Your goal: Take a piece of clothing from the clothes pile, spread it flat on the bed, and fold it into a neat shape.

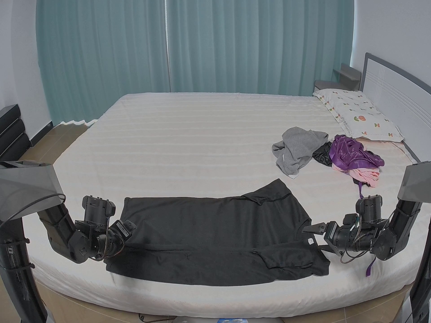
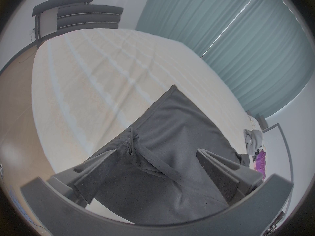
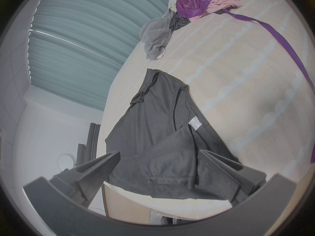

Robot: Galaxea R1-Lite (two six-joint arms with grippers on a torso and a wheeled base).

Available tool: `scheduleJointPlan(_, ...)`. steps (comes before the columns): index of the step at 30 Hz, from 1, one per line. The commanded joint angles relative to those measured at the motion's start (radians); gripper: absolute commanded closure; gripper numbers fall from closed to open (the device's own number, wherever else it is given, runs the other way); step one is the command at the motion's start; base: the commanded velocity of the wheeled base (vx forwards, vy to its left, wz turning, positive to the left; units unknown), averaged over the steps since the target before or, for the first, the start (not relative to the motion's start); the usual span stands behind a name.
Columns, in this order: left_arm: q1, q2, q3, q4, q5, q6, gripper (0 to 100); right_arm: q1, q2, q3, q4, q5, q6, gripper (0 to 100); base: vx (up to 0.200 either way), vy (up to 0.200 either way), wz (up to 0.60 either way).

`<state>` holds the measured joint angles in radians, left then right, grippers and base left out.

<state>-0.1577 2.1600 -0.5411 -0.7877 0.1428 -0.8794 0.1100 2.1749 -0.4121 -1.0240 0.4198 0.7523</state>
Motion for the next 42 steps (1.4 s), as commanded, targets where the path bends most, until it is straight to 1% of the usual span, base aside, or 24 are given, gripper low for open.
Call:
scheduleJointPlan(1, 0.001, 0.012, -0.007, 0.001, 0.001, 0.0, 0, 0.002, 0.002, 0.004, -0.001, 0.001, -0.001, 0, 0.0, 0.0, 0.0)
scheduleJointPlan(5, 0.007, 0.052, -0.034, -0.002, 0.001, 0.0, 0, 0.008, 0.002, 0.004, -0.001, 0.001, -0.001, 0, 0.0, 0.0, 0.0)
scheduleJointPlan(9, 0.036, 0.083, -0.048, -0.002, 0.003, 0.002, 0, 0.014, 0.003, 0.004, -0.002, 0.001, -0.001, 0, 0.0, 0.0, 0.0)
scheduleJointPlan(10, 0.041, 0.081, -0.05, -0.002, 0.001, 0.002, 100, 0.014, 0.003, 0.006, -0.002, 0.001, -0.001, 0, 0.0, 0.0, 0.0)
scheduleJointPlan(15, 0.043, 0.066, -0.057, 0.001, 0.001, 0.0, 100, 0.014, 0.003, 0.004, -0.001, 0.001, -0.001, 0, 0.0, 0.0, 0.0)
scheduleJointPlan(22, 0.044, -0.039, -0.043, 0.016, 0.001, -0.001, 100, 0.014, 0.005, -0.01, -0.002, -0.003, -0.005, 0, 0.0, 0.0, 0.0)
scheduleJointPlan(25, 0.046, -0.052, -0.05, 0.056, -0.006, -0.001, 100, 0.017, 0.026, -0.024, -0.005, -0.01, -0.011, 0, 0.0, 0.0, 0.0)
scheduleJointPlan(31, 0.069, -0.039, -0.066, 0.094, -0.012, -0.003, 100, 0.02, 0.082, -0.06, -0.067, -0.016, -0.018, 0, 0.0, 0.0, 0.0)
scheduleJointPlan(33, 0.075, -0.04, -0.068, 0.094, -0.012, -0.003, 100, 0.016, 0.094, -0.083, -0.067, -0.016, -0.031, 0, 0.0, 0.0, 0.0)
scheduleJointPlan(38, 0.078, -0.051, -0.059, 0.097, -0.014, -0.003, 100, 0.004, 0.149, -0.139, -0.057, -0.016, -0.11, 0, 0.0, 0.0, 0.0)
scheduleJointPlan(42, 0.078, -0.046, -0.06, 0.099, -0.014, -0.003, 100, 0.002, 0.174, -0.149, -0.054, -0.016, -0.137, 0, 0.0, 0.0, 0.0)
